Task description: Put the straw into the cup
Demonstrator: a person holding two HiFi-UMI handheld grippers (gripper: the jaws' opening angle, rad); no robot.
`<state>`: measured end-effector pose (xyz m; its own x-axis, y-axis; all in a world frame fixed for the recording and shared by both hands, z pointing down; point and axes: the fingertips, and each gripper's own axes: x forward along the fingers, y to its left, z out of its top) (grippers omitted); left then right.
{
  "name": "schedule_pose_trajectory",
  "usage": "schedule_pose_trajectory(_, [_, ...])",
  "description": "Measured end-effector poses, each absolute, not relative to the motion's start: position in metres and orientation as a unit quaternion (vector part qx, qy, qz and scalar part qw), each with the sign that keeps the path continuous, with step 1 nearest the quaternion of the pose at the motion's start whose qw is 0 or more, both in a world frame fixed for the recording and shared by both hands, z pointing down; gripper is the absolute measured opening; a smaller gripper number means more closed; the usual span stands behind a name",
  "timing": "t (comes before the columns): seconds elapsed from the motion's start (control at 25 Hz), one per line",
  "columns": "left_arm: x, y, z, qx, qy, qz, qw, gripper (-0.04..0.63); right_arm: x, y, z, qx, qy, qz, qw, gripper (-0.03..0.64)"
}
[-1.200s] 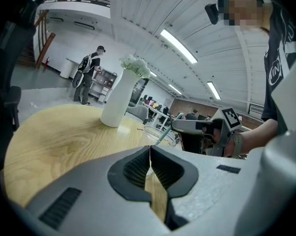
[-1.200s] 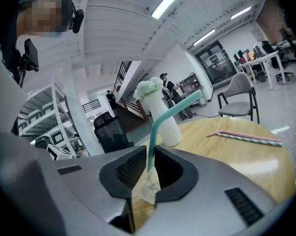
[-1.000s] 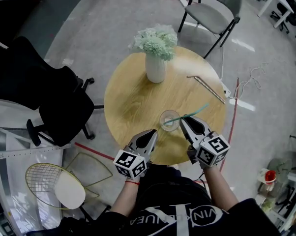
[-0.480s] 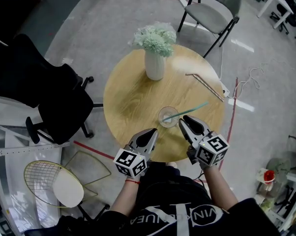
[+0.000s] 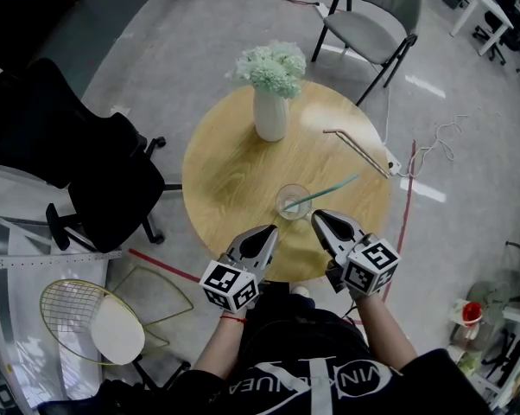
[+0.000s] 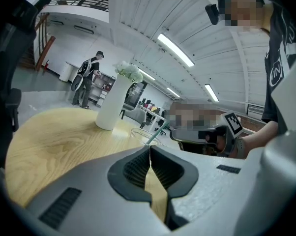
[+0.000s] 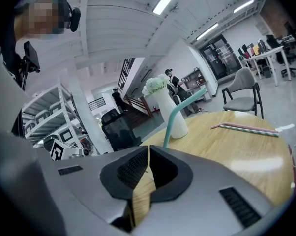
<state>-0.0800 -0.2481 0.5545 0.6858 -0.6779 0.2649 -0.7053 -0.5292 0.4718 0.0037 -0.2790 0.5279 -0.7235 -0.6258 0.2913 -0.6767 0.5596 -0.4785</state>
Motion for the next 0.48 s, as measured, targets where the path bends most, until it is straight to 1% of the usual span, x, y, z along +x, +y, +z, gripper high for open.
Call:
schedule_pose_trajectory(0.16, [-0.075,-0.245,0.547,0.877,-0.394,0.022,0.273,0.012,0.002,-0.269,0.520,0.354,-0.889,0.287,0.037,0.003])
schedule_pose_trajectory(0.48, [-0.068,-0.234,0.535,0.881,-0.395,0.019,0.259,0.012,0.000,-0.248,0.513,0.331,-0.900,0.280,0.035,0.003])
